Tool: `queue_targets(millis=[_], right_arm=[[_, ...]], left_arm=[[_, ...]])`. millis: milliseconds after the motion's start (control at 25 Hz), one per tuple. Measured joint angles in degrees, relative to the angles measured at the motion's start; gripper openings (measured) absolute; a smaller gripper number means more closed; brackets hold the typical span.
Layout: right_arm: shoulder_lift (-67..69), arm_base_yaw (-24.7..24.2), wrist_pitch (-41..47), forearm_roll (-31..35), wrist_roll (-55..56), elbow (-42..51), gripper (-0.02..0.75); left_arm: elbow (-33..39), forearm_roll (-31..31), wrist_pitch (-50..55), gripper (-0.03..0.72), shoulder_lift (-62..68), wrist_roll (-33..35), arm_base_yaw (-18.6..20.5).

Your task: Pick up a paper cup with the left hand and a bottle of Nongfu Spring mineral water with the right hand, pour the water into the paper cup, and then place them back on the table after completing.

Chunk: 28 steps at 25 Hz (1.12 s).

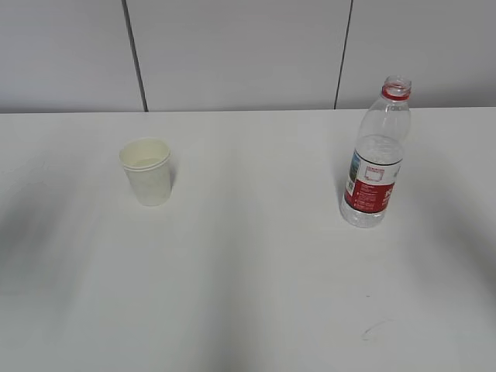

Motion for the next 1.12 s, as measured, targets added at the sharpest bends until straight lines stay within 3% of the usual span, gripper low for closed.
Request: queue_targets(millis=[440, 1120], right_arm=[[-2.7, 0.0, 0.6, 0.0, -5.7, 0.2, 0.589], [-38.3, 0.0, 1.7, 0.2, -11.3, 16.3, 0.588]], left_arm=[[0.2, -1.6, 0.2, 0.479, -2.8, 0.0, 0.0], [11.7, 0.0, 2.3, 0.461, -42.3, 0.0, 0.0]])
